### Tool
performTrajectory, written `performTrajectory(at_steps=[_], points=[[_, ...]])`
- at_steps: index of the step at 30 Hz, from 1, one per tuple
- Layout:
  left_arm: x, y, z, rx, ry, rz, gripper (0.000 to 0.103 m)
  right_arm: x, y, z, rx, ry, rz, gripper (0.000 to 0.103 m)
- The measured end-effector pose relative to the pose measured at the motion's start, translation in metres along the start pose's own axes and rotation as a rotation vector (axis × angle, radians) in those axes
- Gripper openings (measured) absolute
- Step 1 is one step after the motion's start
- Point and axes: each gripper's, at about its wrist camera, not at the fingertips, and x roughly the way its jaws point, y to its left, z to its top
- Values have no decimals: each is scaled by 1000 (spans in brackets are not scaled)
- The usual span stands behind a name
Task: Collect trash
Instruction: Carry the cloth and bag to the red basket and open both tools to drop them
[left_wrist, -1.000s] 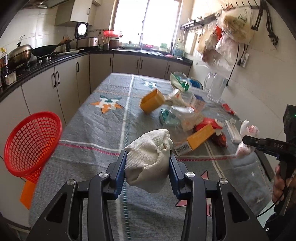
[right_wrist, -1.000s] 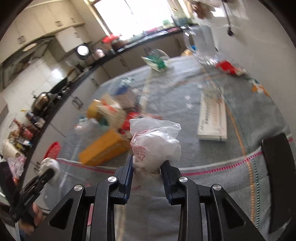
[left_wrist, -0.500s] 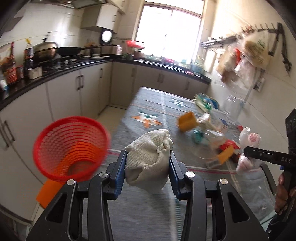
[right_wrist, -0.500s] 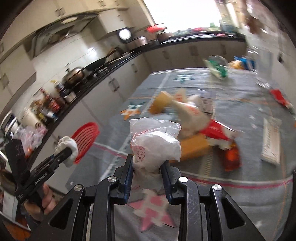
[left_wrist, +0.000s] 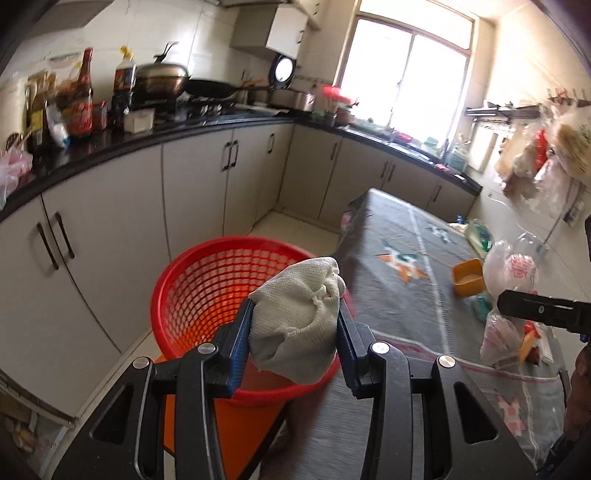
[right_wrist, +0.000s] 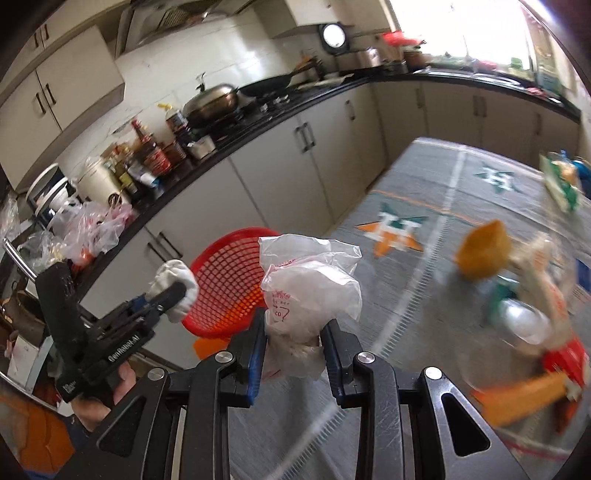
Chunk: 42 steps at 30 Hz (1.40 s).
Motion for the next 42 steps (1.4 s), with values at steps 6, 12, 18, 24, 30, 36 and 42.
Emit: performTrajectory(at_steps=[6,12,18,24,30,36,42], points=[[28,21,2,-19,33,42,41,62,27,28,-50,54,22,32],[48,35,1,-37,62,51,41,117,45,38,-95,117,7,32],[58,42,-3,-40,72,54,41,149,51,38,-114,167,-22,34],[64,44,-4,-44,76,49,44,158,50,39,-112,177,-35,39],[64,43,-4,-49,84,43,48,152,50,41,-104,163,-25,50],[56,38,-4,-44,70,44,51,132,45,41,-73,128,-7,50],[44,29,-6,-41,54,41,56,103,35,33,-35,92,-1,53]])
